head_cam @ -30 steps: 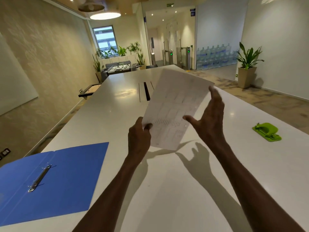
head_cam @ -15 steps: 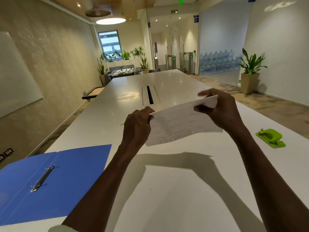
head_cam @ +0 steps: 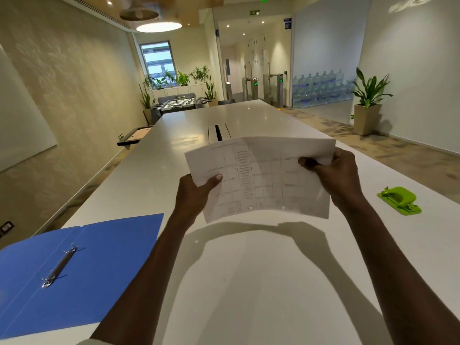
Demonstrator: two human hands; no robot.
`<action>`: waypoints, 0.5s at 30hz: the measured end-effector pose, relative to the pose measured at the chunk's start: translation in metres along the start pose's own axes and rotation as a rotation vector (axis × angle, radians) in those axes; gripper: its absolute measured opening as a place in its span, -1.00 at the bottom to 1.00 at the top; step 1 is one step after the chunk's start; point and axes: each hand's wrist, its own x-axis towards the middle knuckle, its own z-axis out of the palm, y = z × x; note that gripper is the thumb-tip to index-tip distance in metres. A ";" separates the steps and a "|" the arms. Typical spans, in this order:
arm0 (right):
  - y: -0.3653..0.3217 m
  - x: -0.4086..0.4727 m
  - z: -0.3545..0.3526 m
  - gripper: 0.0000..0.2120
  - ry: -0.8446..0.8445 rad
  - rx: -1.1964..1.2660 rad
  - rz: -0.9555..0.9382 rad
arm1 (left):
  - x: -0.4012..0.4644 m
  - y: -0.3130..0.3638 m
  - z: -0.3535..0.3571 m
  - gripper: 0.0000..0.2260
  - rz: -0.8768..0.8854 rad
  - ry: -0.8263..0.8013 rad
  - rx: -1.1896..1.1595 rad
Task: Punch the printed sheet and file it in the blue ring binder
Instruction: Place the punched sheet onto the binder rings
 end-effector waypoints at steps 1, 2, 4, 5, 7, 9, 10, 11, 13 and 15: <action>0.001 -0.003 0.005 -0.78 0.035 -0.022 -0.033 | -0.003 -0.001 0.007 -0.73 0.007 0.060 0.022; 0.002 -0.005 0.010 -0.76 0.067 -0.041 -0.065 | -0.004 -0.003 0.015 -0.72 0.015 0.110 0.041; 0.005 -0.010 0.017 -0.74 0.104 -0.059 -0.098 | -0.008 -0.007 0.026 -0.69 0.013 0.186 0.054; 0.008 -0.015 0.019 -0.76 0.110 -0.059 -0.100 | -0.010 -0.011 0.030 -0.69 0.005 0.213 0.053; 0.022 -0.027 0.022 -0.78 0.104 -0.078 -0.075 | -0.016 -0.028 0.033 -0.66 -0.033 0.251 0.056; 0.048 -0.044 0.024 -0.78 0.070 -0.145 -0.003 | -0.028 -0.050 0.038 -0.70 -0.085 0.229 0.080; 0.062 -0.053 0.024 -0.77 0.044 -0.166 0.056 | -0.035 -0.061 0.040 -0.72 -0.116 0.207 0.081; 0.072 -0.061 0.024 -0.76 0.022 -0.163 0.117 | -0.041 -0.070 0.043 -0.74 -0.147 0.195 0.072; 0.081 -0.068 0.022 -0.74 0.010 -0.155 0.179 | -0.046 -0.080 0.046 -0.73 -0.168 0.199 0.059; 0.080 -0.065 0.020 -0.73 0.012 -0.154 0.184 | -0.043 -0.080 0.045 -0.72 -0.156 0.212 0.080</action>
